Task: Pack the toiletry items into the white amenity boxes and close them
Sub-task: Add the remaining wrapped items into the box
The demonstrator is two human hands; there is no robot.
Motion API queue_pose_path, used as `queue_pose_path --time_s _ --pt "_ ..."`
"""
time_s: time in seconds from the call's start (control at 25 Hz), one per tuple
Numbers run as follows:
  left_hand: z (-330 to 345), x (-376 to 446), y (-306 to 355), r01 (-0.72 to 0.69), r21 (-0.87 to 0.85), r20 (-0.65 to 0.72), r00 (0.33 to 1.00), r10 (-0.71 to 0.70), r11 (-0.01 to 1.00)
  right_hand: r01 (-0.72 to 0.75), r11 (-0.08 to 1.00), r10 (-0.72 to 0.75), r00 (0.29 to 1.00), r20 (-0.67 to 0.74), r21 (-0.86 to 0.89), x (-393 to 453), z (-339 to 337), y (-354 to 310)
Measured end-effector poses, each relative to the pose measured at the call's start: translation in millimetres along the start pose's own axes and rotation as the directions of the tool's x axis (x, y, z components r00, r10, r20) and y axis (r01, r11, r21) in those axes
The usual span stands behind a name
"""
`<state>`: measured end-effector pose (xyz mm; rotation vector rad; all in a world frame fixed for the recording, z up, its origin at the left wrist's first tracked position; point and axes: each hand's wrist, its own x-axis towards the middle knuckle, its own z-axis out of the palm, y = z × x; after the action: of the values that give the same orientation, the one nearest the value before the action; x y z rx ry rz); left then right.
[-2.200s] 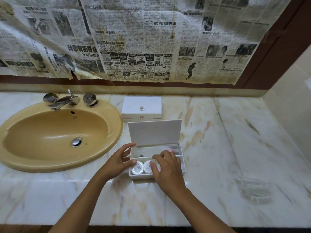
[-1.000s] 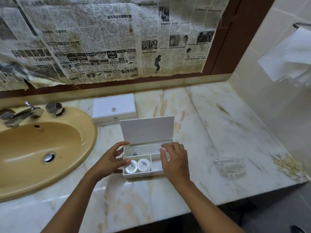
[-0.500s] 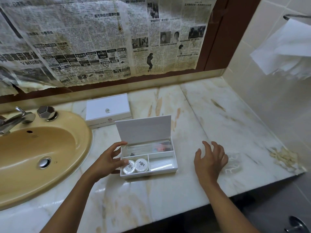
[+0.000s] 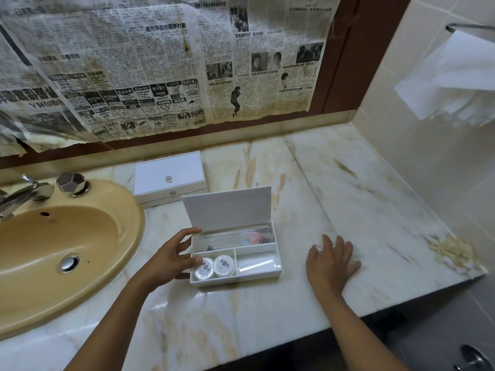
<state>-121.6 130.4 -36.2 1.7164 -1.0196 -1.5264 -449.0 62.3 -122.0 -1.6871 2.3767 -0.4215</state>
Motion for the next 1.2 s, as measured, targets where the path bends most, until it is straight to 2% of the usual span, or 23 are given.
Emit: queue_pose_path --time_s 0.28,0.48,0.64,0.88,1.0,1.2 --pt "-2 0 -2 0.009 0.017 -0.006 1.0 -0.009 1.0 0.238 0.948 -0.249 0.968 0.028 0.213 -26 18 -33" --pt "-11 -10 -9 0.022 0.034 -0.038 0.999 -0.02 0.999 0.337 0.88 -0.387 0.917 0.094 0.336 -37 23 -44" --pt "-28 -24 -23 0.033 0.063 -0.085 0.996 -0.028 0.997 0.358 0.858 -0.428 0.895 0.126 0.369 -50 25 -64" --pt "-42 -44 -37 0.06 -0.023 -0.153 0.986 -0.063 0.998 0.38 0.858 -0.479 0.835 0.271 0.346 -57 24 -88" --pt "-42 -47 -37 0.06 -0.005 -0.172 0.983 -0.06 0.998 0.373 0.874 -0.471 0.806 0.359 0.31 -50 19 -92" --pt "-44 -42 -37 0.055 0.039 -0.183 0.982 -0.047 0.998 0.279 0.891 -0.411 0.831 0.375 0.359 -38 0 -102"
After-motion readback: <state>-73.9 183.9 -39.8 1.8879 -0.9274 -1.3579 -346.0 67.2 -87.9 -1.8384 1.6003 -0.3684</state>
